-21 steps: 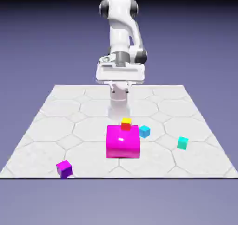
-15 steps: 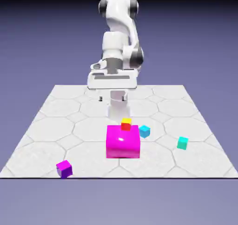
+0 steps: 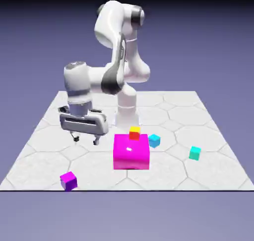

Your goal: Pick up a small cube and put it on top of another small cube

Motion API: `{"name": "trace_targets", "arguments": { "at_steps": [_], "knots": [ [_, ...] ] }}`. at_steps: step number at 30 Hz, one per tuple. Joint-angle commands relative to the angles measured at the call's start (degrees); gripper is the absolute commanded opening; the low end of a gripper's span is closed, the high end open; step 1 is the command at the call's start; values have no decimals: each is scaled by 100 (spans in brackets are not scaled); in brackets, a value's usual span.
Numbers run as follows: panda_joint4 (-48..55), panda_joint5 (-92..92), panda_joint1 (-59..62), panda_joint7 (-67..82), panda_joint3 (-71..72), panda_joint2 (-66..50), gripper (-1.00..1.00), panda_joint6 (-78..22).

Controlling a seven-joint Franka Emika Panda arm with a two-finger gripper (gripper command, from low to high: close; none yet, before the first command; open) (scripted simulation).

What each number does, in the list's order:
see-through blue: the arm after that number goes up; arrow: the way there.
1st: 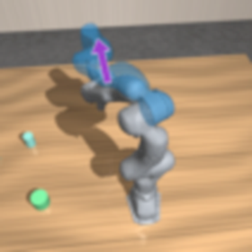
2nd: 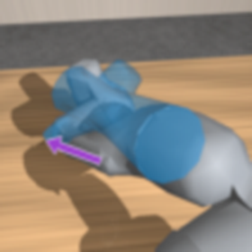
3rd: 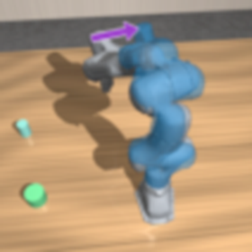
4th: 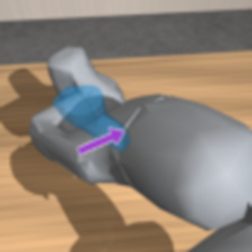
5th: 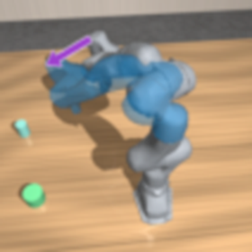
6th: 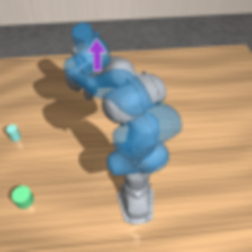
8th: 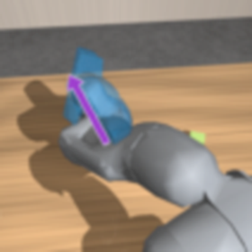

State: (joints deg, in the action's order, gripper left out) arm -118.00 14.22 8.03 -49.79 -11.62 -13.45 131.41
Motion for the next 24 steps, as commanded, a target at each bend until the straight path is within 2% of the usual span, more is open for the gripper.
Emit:
{"name": "trace_targets", "arguments": {
  "at_steps": [1, 15, 20, 21, 24],
  "knots": [
    [194, 64, 40, -33, -52, -208, 0, -192],
    [2881, 953, 585, -491, -778, -3089, 0, -2853],
    [2418, 1164, 516, -331, -629, -3436, 0, -2071],
    [2418, 1164, 516, -331, -629, -3436, -100, -2071],
    [2713, 1030, 560, -433, -724, -3215, -100, -2569]
  ]
}}
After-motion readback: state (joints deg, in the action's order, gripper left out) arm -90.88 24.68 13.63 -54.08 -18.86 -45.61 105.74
